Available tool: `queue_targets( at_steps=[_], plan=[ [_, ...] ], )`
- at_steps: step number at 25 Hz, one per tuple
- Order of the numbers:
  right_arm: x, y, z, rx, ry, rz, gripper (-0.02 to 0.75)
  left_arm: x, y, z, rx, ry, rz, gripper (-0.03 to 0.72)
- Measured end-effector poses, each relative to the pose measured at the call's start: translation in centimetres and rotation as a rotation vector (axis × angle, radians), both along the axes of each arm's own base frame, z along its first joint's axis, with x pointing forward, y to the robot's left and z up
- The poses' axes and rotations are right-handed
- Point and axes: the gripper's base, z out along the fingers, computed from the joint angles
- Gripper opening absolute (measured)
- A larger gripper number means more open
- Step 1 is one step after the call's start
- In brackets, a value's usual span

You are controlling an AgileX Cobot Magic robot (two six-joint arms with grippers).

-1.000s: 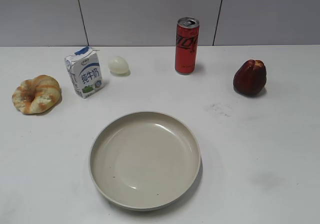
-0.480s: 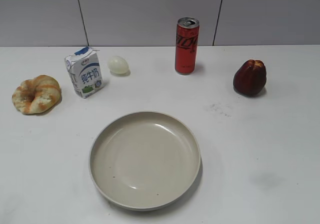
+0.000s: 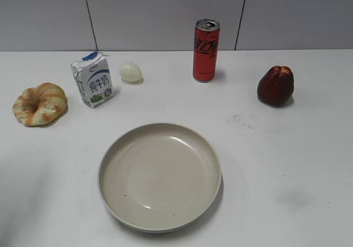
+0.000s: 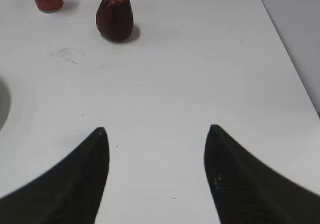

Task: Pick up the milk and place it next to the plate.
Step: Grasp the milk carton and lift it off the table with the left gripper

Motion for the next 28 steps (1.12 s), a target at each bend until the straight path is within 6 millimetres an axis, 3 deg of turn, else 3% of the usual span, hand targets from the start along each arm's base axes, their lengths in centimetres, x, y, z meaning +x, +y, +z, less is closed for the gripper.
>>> queue_targets(
  at_steps=[5, 11, 18, 23, 28],
  plan=[
    [0.0, 0.0, 0.0, 0.0, 0.0, 0.0, 0.459, 7.6, -2.4, -0.6, -0.014, 0.105, -0.206, 0.657],
    [0.0, 0.0, 0.0, 0.0, 0.0, 0.0, 0.459, 13.4, -6.1, -2.5, 0.065, 0.117, -0.333, 0.675],
    [0.0, 0.0, 0.0, 0.0, 0.0, 0.0, 0.459, 16.2, -8.9, -7.1, 0.102, 0.18, -0.415, 0.672],
    [0.0, 0.0, 0.0, 0.0, 0.0, 0.0, 0.459, 17.3, -9.0, -10.6, 0.14, 0.222, -0.416, 0.668],
    [0.0, 0.0, 0.0, 0.0, 0.0, 0.0, 0.459, 17.8, -9.0, -12.6, 0.147, 0.237, -0.408, 0.64]
  ],
)
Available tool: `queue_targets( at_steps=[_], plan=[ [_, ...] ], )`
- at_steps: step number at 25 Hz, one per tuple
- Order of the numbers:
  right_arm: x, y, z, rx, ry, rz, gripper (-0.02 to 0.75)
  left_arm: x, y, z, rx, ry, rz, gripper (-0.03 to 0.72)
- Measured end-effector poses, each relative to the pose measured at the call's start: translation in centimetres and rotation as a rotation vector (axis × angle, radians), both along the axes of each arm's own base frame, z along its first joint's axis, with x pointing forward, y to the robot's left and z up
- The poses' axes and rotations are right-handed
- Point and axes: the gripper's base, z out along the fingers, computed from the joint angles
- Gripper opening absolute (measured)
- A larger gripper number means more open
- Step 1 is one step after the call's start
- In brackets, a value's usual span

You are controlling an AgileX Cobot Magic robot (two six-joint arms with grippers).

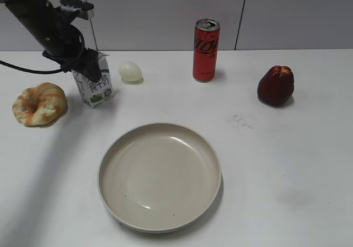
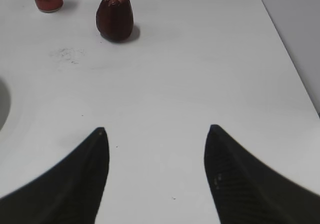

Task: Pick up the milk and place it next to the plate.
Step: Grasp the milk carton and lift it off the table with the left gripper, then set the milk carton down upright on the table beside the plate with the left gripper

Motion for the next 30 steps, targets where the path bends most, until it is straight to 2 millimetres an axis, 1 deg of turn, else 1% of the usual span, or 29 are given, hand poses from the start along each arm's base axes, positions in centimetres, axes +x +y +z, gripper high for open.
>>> queue_targets(
  at_steps=[3, 9, 16, 19, 21, 23, 24, 26, 29, 30],
  plan=[
    [0.0, 0.0, 0.0, 0.0, 0.0, 0.0, 0.459, 0.1, -0.1, -0.8, -0.001, 0.015, 0.003, 0.559],
    [0.0, 0.0, 0.0, 0.0, 0.0, 0.0, 0.459, 0.1, -0.2, -0.9, -0.013, 0.02, -0.006, 0.309],
    [0.0, 0.0, 0.0, 0.0, 0.0, 0.0, 0.459, -0.1, -0.4, -0.8, -0.021, 0.029, -0.046, 0.302],
    [0.0, 0.0, 0.0, 0.0, 0.0, 0.0, 0.459, -0.5, -0.4, 0.1, -0.022, 0.036, -0.058, 0.302],
    [0.0, 0.0, 0.0, 0.0, 0.0, 0.0, 0.459, -0.8, -0.3, 1.4, -0.026, 0.021, -0.064, 0.302],
    [0.0, 0.0, 0.0, 0.0, 0.0, 0.0, 0.459, -1.4, -0.4, 3.1, -0.032, 0.003, -0.075, 0.302],
    [0.0, 0.0, 0.0, 0.0, 0.0, 0.0, 0.459, -1.8, -0.7, 4.4, -0.037, -0.011, -0.086, 0.302],
    [0.0, 0.0, 0.0, 0.0, 0.0, 0.0, 0.459, -2.8, -1.4, 6.2, -0.046, -0.027, -0.103, 0.301],
    [0.0, 0.0, 0.0, 0.0, 0.0, 0.0, 0.459, -4.7, -3.9, 8.7, -0.071, -0.04, -0.13, 0.301],
    [0.0, 0.0, 0.0, 0.0, 0.0, 0.0, 0.459, -5.5, -5.1, 9.2, -0.079, -0.038, -0.146, 0.301]
  ],
)
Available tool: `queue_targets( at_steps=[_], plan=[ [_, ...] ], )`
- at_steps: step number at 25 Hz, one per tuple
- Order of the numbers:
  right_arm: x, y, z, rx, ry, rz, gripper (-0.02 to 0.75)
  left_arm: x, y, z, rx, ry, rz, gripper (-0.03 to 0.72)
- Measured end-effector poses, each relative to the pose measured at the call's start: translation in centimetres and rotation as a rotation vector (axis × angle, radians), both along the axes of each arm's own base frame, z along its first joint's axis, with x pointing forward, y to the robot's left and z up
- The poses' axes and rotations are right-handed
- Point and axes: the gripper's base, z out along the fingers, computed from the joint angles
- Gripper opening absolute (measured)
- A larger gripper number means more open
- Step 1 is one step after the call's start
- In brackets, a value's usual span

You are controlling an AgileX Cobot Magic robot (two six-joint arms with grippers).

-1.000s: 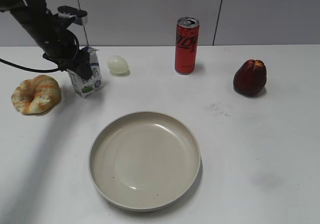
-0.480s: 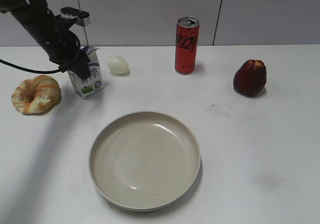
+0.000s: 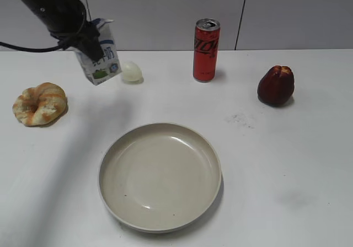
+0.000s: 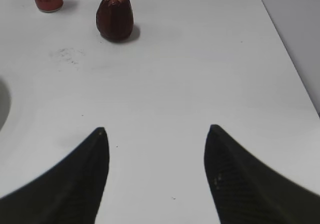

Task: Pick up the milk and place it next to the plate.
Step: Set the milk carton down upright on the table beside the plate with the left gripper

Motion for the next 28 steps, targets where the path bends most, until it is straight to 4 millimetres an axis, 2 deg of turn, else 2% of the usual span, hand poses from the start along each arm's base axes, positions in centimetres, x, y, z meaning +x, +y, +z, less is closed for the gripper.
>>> queue_targets(
  at_steps=[3, 9, 13, 16, 20, 25, 28],
  plan=[
    [0.0, 0.0, 0.0, 0.0, 0.0, 0.0, 0.459, -2.5, -3.9, 0.8, -0.026, 0.041, -0.028, 0.301],
    [0.0, 0.0, 0.0, 0.0, 0.0, 0.0, 0.459, -8.8, -12.9, 1.0, -0.066, 0.08, -0.124, 0.301],
    [0.0, 0.0, 0.0, 0.0, 0.0, 0.0, 0.459, -12.3, -17.2, 1.0, -0.132, 0.081, -0.092, 0.301],
    [0.0, 0.0, 0.0, 0.0, 0.0, 0.0, 0.459, -13.9, -19.4, 0.0, -0.151, 0.119, -0.053, 0.301],
    [0.0, 0.0, 0.0, 0.0, 0.0, 0.0, 0.459, -15.2, -21.2, -2.7, -0.12, 0.209, 0.031, 0.3],
    [0.0, 0.0, 0.0, 0.0, 0.0, 0.0, 0.459, -14.8, -21.7, -6.5, -0.037, 0.308, 0.214, 0.3],
    [0.0, 0.0, 0.0, 0.0, 0.0, 0.0, 0.459, -14.3, -22.0, -7.6, -0.046, 0.324, 0.294, 0.3]
  ],
)
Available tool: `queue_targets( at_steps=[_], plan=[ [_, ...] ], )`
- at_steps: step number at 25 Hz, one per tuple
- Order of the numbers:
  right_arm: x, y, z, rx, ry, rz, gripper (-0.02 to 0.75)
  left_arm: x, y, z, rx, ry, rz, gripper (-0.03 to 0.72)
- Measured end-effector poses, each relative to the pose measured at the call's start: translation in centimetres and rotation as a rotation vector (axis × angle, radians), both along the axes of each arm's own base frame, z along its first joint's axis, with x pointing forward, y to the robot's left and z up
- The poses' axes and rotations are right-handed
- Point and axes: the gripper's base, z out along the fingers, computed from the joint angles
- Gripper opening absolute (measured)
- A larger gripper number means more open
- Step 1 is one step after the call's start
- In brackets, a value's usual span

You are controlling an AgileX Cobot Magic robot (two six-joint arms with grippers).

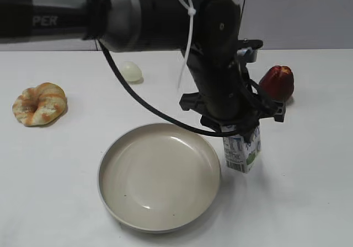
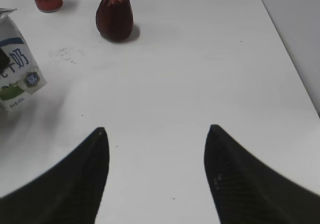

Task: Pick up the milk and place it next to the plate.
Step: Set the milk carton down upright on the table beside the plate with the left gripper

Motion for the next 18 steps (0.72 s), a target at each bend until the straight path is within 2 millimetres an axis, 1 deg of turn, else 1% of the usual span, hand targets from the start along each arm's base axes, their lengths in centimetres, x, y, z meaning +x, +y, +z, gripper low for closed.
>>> queue_targets(
  at_steps=[3, 9, 13, 18],
  plan=[
    [0.0, 0.0, 0.0, 0.0, 0.0, 0.0, 0.459, 0.2, -0.2, -0.7, -0.009, 0.022, 0.07, 0.3],
    [0.0, 0.0, 0.0, 0.0, 0.0, 0.0, 0.459, 0.5, -0.2, -2.6, 0.046, 0.039, 0.094, 0.3],
    [0.0, 0.0, 0.0, 0.0, 0.0, 0.0, 0.459, 0.7, 0.1, -2.7, 0.072, 0.01, 0.106, 0.3],
    [0.0, 0.0, 0.0, 0.0, 0.0, 0.0, 0.459, 0.8, 0.0, -2.6, 0.064, 0.002, 0.111, 0.305]
  ],
)
